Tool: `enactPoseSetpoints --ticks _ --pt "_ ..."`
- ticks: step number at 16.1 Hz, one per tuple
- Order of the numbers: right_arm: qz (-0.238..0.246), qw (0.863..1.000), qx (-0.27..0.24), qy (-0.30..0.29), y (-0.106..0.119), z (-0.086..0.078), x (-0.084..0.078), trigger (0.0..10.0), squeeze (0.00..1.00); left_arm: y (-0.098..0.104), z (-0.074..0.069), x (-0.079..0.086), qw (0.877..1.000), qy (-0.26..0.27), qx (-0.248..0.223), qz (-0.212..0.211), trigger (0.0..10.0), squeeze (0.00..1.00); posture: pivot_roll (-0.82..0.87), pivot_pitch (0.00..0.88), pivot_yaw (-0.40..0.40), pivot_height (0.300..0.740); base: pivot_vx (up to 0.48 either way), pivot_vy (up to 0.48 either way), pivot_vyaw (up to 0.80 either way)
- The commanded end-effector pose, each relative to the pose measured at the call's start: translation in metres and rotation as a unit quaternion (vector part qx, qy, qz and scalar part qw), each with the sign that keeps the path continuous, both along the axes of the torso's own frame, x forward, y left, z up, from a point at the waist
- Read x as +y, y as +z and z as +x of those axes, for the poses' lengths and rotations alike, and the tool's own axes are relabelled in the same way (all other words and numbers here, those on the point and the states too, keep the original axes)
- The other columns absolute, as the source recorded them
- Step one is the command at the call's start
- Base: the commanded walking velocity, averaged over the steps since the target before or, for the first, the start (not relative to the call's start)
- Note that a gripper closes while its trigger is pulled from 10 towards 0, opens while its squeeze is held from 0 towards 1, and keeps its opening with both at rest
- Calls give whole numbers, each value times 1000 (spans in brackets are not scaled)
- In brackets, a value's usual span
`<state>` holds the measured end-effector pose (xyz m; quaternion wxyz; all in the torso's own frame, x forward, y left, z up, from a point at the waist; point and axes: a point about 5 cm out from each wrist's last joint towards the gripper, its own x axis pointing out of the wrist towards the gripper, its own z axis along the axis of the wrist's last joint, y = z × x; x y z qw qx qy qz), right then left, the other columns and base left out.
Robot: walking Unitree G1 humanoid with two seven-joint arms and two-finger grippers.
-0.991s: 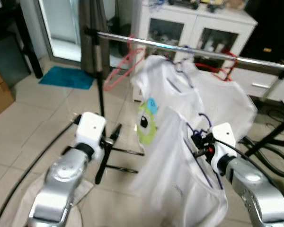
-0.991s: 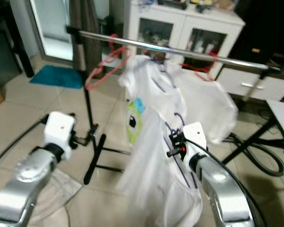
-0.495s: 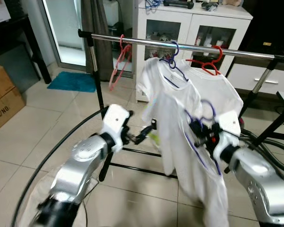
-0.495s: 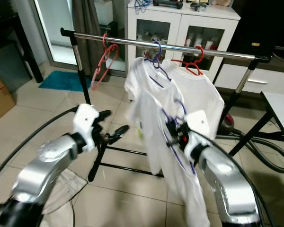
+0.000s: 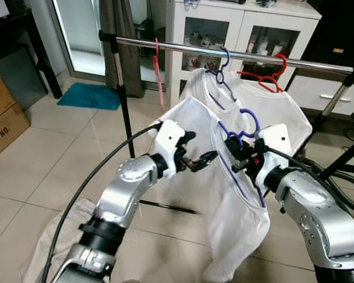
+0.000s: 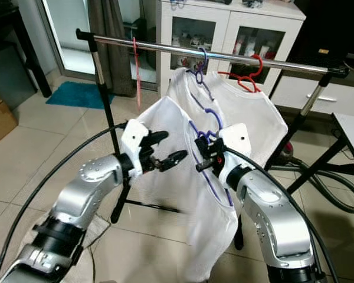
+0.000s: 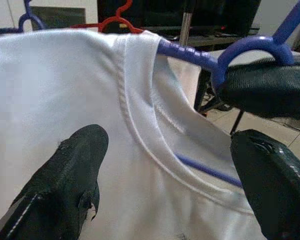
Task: Hang hanger
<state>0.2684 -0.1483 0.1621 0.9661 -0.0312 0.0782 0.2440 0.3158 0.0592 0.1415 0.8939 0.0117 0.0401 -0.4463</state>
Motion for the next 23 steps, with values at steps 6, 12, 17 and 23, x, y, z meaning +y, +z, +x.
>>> enactPoseSetpoints --ticks 6,12,17,23 --pt "3 1000 -19 17 13 0 8 10000 0 2 23 2 997 69 -36 21 0 0 42 0 -29 740 0 0 0" --pt "4 1000 -18 20 14 1 9 10000 0 -3 25 2 996 72 -41 20 0 0 44 0 -37 740 0 0 0" --pt "4 999 -20 30 15 1 10 10000 0 -4 28 5 996 78 -43 17 0 0 46 0 -42 740 0 0 0" --pt "3 999 -21 44 16 -2 12 10000 0 -2 36 15 994 103 -44 22 0 0 44 0 -42 740 0 0 0"
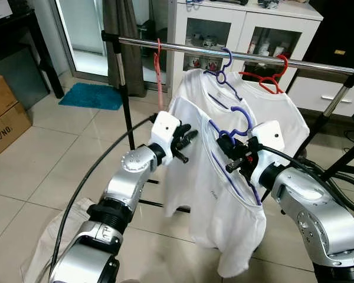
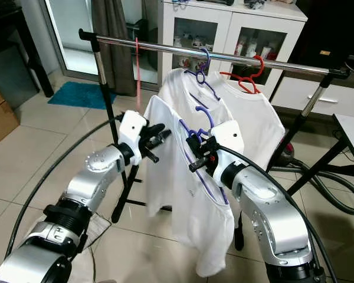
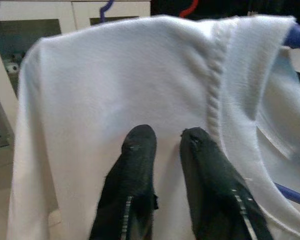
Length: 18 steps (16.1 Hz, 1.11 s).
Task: Hang hanger
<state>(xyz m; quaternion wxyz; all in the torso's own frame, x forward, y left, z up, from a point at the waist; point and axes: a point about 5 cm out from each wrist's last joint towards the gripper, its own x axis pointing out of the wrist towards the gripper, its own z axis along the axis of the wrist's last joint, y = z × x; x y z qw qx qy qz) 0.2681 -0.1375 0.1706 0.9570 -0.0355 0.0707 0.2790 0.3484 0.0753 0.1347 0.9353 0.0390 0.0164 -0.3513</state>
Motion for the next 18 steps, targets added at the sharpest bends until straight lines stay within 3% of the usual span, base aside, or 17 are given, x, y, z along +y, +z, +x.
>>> enactPoseSetpoints --ticks 1,3,7,9,11,12,13,18 --pt "3 1000 -14 7 8 -1 1 10000 0 5 5 1 1000 7 -8 5 0 0 43 0 -42 740 0 0 0" --pt "0 1000 -11 1 7 0 -1 10000 0 8 6 2 1000 7 -11 -3 0 0 44 0 -42 740 0 0 0" --pt "-16 998 -4 -57 3 7 -13 10000 0 15 -6 -1 996 -69 -10 -60 0 0 44 0 -40 740 0 0 0" --pt "-13 998 -5 -58 4 7 -13 10000 0 15 -18 1 990 -130 -2 -59 0 0 44 0 -40 740 0 0 0" --pt "-12 999 -4 -53 4 7 -12 10000 0 16 -21 3 988 -142 -6 -53 0 0 45 0 -41 740 0 0 0" --pt "-10 999 -5 -50 5 6 -10 10000 0 16 -19 4 990 -128 -10 -52 10000 0 48 0 -43 740 0 0 0" --pt "-9 999 -6 -46 5 6 -8 10000 0 15 -16 2 992 -119 -9 -50 10000 1000 48 0 -45 740 0 0 0" --pt "-9 999 -10 -41 8 8 -5 10000 0 15 -20 -16 987 -154 1 -54 10000 1000 39 0 -40 740 0 0 0"
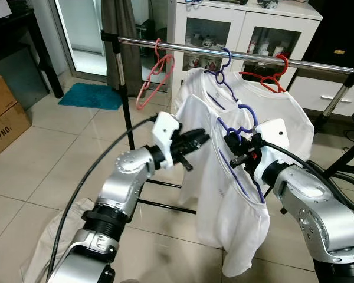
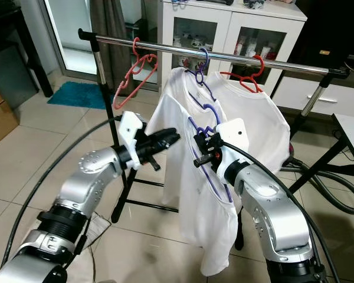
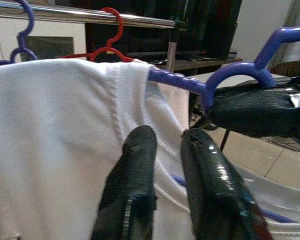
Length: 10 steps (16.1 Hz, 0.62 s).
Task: Hang hanger
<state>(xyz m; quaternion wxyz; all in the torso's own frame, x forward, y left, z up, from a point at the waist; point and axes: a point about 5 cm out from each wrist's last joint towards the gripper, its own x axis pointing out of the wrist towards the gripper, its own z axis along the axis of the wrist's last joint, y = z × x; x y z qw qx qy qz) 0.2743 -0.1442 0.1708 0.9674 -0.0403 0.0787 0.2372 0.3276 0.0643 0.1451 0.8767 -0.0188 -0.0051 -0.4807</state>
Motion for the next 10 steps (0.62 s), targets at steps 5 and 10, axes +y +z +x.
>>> enactPoseSetpoints --ticks 5,10 --pt "4 1000 -18 12 11 0 9 10000 0 4 10 -7 999 21 -18 27 10000 1000 33 0 -31 740 0 0 0" --pt "9 999 -22 22 15 0 15 10000 0 3 26 -1 992 106 -25 63 10000 0 37 0 -32 740 0 0 0"
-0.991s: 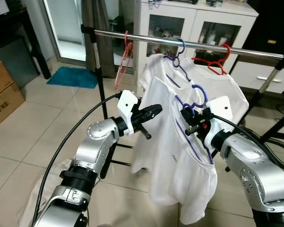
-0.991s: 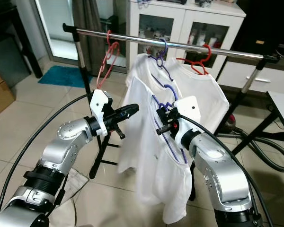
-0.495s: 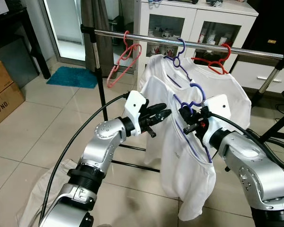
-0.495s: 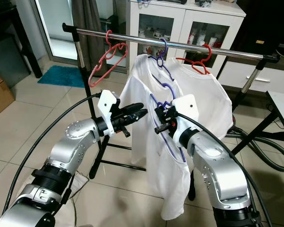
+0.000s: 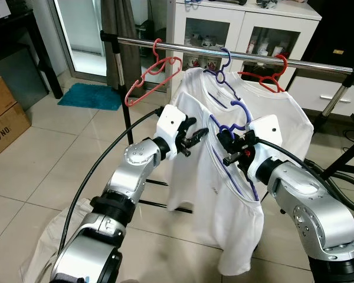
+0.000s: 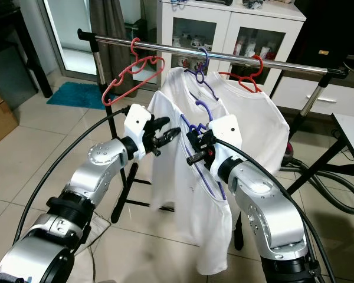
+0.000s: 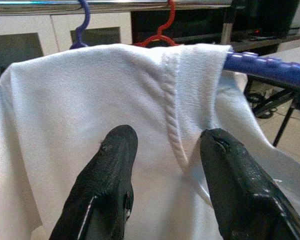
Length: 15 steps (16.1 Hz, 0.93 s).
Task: Hang hanger
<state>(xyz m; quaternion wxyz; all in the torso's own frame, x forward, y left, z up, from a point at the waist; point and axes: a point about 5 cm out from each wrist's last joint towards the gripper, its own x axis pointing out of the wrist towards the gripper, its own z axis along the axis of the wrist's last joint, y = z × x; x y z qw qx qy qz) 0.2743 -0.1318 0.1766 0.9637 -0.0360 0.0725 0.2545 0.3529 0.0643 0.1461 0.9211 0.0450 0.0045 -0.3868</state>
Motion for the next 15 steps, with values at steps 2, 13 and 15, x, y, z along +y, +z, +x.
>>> enactPoseSetpoints --ticks 2,13,15 --pt "5 1000 -19 7 11 0 4 10000 0 1 3 -1 1000 4 -4 0 10000 0 37 0 -32 740 0 0 0" --pt "6 1000 -20 9 12 1 5 10000 0 -3 12 3 1000 26 -3 15 0 0 36 0 -33 740 0 0 0" --pt "6 1000 -20 10 12 1 6 10000 0 -3 12 5 999 29 -5 13 0 0 36 0 -35 740 0 0 0"
